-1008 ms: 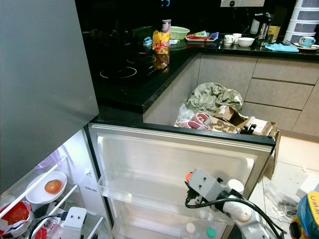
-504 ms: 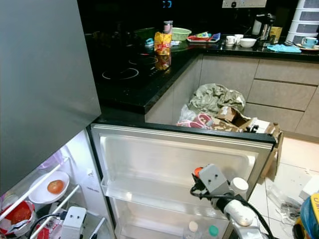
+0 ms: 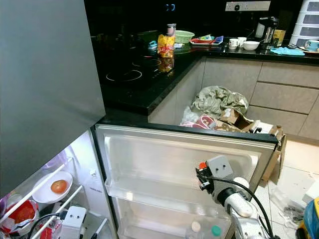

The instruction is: Restocking fridge

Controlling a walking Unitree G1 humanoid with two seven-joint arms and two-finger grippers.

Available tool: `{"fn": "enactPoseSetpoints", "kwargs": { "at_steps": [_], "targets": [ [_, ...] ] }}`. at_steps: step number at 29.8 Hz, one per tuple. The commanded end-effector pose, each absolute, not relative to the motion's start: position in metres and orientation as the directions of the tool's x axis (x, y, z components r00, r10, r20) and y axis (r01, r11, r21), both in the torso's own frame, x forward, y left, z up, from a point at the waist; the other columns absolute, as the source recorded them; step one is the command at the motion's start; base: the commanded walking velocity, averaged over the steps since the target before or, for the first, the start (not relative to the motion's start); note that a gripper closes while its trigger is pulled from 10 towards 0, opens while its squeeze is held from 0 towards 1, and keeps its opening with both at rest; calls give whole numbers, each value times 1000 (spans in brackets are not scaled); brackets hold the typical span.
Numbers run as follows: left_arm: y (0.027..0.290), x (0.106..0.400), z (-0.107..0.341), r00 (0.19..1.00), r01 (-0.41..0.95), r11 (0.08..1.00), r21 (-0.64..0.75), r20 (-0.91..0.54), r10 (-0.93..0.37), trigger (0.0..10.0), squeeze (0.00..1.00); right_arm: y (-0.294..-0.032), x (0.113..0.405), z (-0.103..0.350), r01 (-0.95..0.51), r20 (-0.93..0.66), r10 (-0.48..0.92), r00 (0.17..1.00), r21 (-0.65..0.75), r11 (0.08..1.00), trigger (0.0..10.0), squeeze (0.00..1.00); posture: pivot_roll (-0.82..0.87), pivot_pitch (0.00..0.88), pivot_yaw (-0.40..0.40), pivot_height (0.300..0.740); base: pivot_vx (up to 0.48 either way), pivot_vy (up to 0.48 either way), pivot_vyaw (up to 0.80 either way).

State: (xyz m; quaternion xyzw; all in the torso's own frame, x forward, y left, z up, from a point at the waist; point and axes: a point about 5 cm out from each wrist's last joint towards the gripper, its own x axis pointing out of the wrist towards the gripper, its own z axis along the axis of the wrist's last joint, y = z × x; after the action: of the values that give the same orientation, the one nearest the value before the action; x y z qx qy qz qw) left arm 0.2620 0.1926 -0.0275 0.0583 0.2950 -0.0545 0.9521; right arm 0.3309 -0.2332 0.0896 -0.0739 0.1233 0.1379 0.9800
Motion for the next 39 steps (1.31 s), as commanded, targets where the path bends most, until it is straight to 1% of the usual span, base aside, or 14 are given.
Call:
{"fn": "enactPoseSetpoints", "kwargs": {
  "at_steps": [1, 12, 13, 15, 16, 17, 18, 21, 22, 23, 25, 26, 39],
  "targets": [
    [199, 260, -28, 816, 140, 985, 98, -575, -59, 10000, 0, -243, 311, 54, -241, -413, 215, 885, -11, 971, 10000, 0, -114, 52, 59, 740, 0, 0, 0],
    [199, 260, -28, 816, 141, 985, 96, -575, -60, 10000, 0, -240, 307, 48, -280, -463, 254, 849, 13, 960, 10000, 0, -111, 54, 56, 740, 0, 0, 0],
    [199, 259, -28, 816, 140, 985, 96, -576, -60, 10000, 0, -239, 307, 48, -280, -466, 255, 847, 16, 960, 10000, 259, -111, 55, 56, 740, 0, 0, 0],
    [200, 259, -28, 815, 140, 985, 96, -576, -59, 10000, 0, -239, 307, 49, -279, -469, 255, 846, 18, 960, 10000, 259, -111, 55, 56, 740, 0, 0, 0],
    [200, 259, -29, 815, 140, 985, 96, -577, -59, 10000, 0, -240, 307, 49, -279, -471, 254, 845, 18, 960, 10000, 812, -113, 55, 55, 740, 0, 0, 0],
    [200, 259, -29, 815, 139, 986, 96, -577, -59, 10000, 0, -240, 307, 49, -278, -471, 253, 845, 18, 960, 10000, 812, -112, 56, 56, 740, 0, 0, 0],
    [200, 259, -29, 814, 139, 986, 96, -577, -59, 10000, 0, -240, 307, 49, -280, -472, 255, 844, 18, 960, 10000, 1000, -113, 55, 55, 740, 0, 0, 0],
    [200, 259, -29, 814, 140, 986, 95, -578, -60, 10000, 0, -241, 307, 50, -281, -472, 256, 843, 17, 959, 10000, 1000, -113, 55, 55, 740, 0, 0, 0],
    [199, 258, -29, 814, 140, 986, 94, -578, -61, 10000, 0, -242, 308, 52, -289, -475, 256, 842, 4, 957, 10000, 667, -116, 55, 55, 740, 0, 0, 0],
    [199, 258, -29, 813, 141, 986, 94, -578, -61, 10000, 0, -242, 308, 53, -293, -474, 257, 842, -2, 956, 10000, 67, -116, 55, 55, 740, 0, 0, 0],
    [199, 258, -29, 813, 142, 986, 93, -579, -62, 10000, 0, -242, 308, 54, -296, -474, 258, 842, -6, 955, 10000, 67, -116, 55, 55, 740, 0, 0, 0],
    [198, 259, -29, 813, 142, 986, 93, -578, -63, 10000, 0, -243, 309, 56, -301, -470, 260, 843, -13, 954, 10000, 0, -117, 56, 55, 740, 0, 0, 0],
    [197, 258, -30, 812, 146, 985, 90, -580, -67, 10000, 0, -243, 318, 97, -427, -411, 374, 832, -43, 903, 10000, 0, -123, 57, 55, 740, 0, 0, 0]
  ]
}}
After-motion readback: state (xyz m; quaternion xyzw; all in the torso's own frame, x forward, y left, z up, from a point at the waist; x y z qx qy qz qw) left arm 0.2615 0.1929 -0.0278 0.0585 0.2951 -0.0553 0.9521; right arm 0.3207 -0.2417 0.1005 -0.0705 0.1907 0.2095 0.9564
